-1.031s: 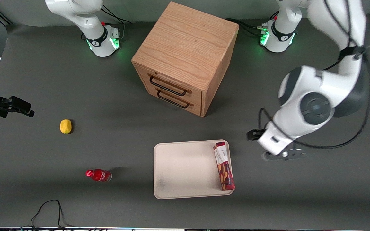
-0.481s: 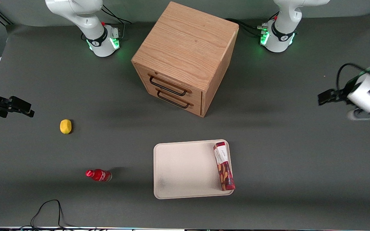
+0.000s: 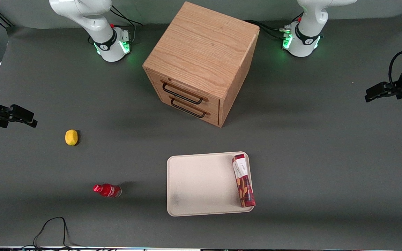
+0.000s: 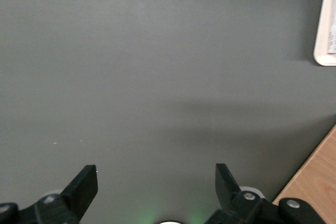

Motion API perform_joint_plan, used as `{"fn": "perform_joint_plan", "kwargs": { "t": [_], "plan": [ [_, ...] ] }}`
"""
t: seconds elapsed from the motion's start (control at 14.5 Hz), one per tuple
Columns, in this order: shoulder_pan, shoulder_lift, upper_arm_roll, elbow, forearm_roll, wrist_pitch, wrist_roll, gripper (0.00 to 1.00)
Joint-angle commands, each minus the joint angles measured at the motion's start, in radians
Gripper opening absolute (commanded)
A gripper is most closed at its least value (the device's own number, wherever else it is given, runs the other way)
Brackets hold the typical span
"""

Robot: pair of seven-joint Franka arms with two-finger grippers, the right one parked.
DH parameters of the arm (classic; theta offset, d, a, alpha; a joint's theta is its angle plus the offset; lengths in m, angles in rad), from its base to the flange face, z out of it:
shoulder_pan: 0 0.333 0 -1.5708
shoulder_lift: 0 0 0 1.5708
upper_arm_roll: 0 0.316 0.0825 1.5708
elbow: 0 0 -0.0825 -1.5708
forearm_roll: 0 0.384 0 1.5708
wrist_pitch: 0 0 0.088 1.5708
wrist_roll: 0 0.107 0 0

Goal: Place red cookie box on tray

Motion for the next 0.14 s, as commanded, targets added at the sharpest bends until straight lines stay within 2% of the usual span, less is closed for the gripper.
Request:
{"fn": "perform_joint_plan", "kwargs": {
  "t": [0.0, 0.07],
  "plan": [
    [-0.013, 0.019, -0.010, 0.040, 0.037, -0.040, -0.004, 1.00],
    [-0.018, 0.019, -0.010, 0.042, 0.037, -0.040, -0.006, 1.00]
  ]
}}
